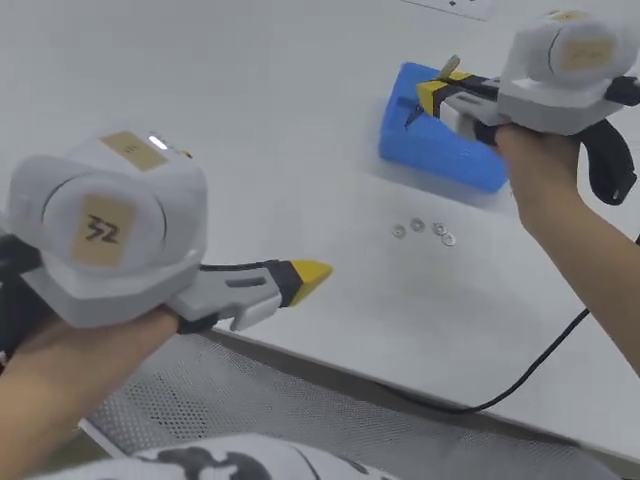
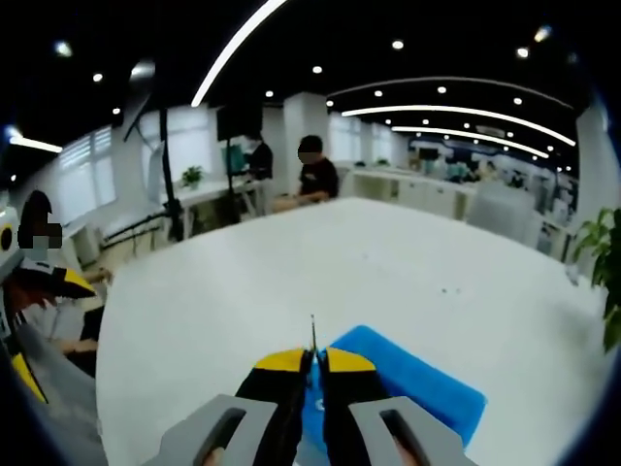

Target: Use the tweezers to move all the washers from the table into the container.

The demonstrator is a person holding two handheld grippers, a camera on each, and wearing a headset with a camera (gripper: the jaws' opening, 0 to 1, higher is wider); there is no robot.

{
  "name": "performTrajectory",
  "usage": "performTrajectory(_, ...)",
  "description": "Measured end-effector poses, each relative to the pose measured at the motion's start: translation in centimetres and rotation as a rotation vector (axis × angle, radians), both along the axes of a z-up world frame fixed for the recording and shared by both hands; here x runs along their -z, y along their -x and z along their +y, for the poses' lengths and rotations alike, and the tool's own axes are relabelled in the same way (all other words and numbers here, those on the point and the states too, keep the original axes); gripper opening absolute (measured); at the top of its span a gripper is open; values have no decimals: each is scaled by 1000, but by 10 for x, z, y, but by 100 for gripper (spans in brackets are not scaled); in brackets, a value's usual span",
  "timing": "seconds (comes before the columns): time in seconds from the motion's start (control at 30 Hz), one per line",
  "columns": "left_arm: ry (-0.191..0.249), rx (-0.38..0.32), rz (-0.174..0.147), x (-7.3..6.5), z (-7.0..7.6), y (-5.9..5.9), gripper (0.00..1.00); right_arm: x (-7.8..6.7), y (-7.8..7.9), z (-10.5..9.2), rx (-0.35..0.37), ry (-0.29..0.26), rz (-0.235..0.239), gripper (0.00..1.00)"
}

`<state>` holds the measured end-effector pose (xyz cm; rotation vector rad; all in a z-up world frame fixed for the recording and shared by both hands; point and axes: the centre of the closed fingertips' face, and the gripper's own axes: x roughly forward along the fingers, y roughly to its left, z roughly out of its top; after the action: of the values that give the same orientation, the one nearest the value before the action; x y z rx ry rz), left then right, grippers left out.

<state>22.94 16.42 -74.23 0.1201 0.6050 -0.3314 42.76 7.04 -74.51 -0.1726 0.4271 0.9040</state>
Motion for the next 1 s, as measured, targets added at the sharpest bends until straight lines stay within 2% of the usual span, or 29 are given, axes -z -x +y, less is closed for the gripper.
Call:
performTrajectory(0.1, -3, 2, 0, 0, 0, 1, 99, -15, 14, -4, -7, -42, -6, 2)
performTrajectory(0.17, -1, 1, 4, 1, 0, 1, 99, -21, 23, -9, -8, -49, -14, 2)
performTrajectory(0.37, 5, -2, -3, 0, 0, 1, 99, -27, 48, -17, -29, -58, -15, 2)
performTrajectory(0.57, 0, -6, 6, 2, 3, 2, 99, -12, 73, -25, -30, -45, 17, 2)
performTrajectory(0.77, -5, -14, 4, 2, 6, 1, 99, 7, 95, -24, -47, -30, 63, 2)
performTrajectory(0.93, -8, -19, 4, 3, 7, 0, 99, 27, 105, -24, -65, 15, 99, 2)
performTrajectory(1.0, -5, -20, 8, 4, 7, 0, 99, 31, 108, -24, -64, 17, 107, 2)
